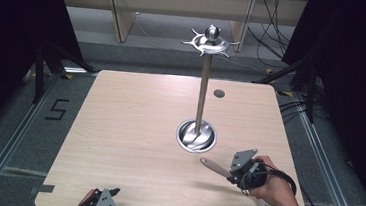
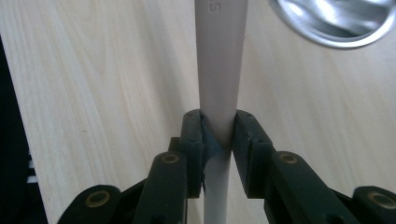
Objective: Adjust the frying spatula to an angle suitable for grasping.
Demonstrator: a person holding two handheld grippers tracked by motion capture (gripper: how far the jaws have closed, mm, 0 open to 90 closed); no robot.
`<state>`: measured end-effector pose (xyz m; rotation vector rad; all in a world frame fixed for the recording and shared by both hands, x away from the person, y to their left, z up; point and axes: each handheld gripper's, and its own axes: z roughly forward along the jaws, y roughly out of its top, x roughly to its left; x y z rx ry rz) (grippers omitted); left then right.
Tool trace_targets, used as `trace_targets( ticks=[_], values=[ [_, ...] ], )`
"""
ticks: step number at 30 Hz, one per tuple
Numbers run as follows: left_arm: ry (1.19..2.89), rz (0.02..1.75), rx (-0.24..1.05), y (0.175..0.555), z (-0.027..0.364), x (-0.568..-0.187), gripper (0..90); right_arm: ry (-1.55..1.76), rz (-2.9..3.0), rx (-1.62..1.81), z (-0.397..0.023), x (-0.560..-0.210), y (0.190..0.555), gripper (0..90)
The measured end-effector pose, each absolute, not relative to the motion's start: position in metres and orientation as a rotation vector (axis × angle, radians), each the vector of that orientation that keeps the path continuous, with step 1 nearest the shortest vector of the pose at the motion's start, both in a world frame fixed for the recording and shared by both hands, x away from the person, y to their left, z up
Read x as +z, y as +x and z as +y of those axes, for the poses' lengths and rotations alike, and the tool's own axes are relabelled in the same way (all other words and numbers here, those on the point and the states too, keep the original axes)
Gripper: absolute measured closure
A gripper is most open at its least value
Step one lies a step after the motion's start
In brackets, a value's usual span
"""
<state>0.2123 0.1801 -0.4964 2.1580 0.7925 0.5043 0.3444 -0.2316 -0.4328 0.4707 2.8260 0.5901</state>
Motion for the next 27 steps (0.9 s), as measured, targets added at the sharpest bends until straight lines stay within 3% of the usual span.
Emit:
trace_targets(
  ticks=[27],
  values=[
    [2.144,0.799,0.526,0.213,0.182,-0.497,15.6,0.588,2.56,0.949,-0.271,-0.388,0.331,75.4]
  ],
)
